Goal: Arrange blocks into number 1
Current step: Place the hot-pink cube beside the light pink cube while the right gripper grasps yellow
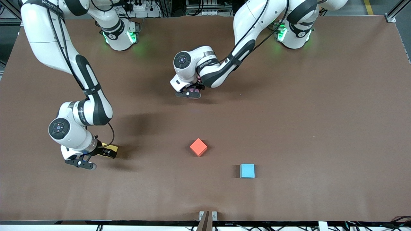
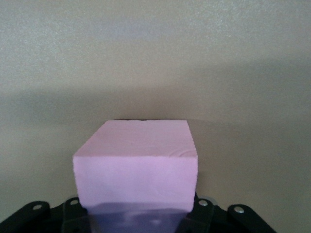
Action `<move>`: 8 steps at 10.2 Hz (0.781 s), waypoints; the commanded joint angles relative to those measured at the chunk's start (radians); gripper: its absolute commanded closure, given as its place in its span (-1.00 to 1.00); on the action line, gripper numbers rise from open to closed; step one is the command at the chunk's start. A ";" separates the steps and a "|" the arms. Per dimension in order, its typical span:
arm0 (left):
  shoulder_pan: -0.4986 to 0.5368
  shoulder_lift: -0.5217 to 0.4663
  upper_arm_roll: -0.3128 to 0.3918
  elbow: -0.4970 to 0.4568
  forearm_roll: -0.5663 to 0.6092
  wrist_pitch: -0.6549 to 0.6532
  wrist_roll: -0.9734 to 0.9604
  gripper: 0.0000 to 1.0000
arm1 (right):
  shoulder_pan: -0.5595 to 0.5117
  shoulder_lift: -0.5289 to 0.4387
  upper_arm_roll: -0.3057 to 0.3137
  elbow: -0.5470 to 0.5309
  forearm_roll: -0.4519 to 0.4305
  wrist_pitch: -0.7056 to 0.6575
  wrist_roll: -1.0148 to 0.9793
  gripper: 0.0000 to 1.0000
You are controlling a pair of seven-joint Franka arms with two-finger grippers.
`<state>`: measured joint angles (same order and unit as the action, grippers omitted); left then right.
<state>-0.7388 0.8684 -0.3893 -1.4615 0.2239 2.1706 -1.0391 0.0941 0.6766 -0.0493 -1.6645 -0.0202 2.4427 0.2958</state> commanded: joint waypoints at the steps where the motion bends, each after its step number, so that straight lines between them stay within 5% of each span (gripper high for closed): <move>1: -0.013 0.009 0.007 0.023 0.012 0.000 -0.011 -0.99 | 0.003 0.018 -0.020 0.031 -0.006 -0.007 -0.030 -1.00; 8: 0.047 -0.109 0.108 0.036 0.017 -0.003 -0.075 -1.00 | 0.003 0.020 -0.021 0.006 -0.014 0.001 -0.157 -1.00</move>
<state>-0.7179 0.8098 -0.2995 -1.4031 0.2239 2.1750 -1.0812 0.0946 0.6890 -0.0665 -1.6539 -0.0221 2.4407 0.1782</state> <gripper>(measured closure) 0.000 0.000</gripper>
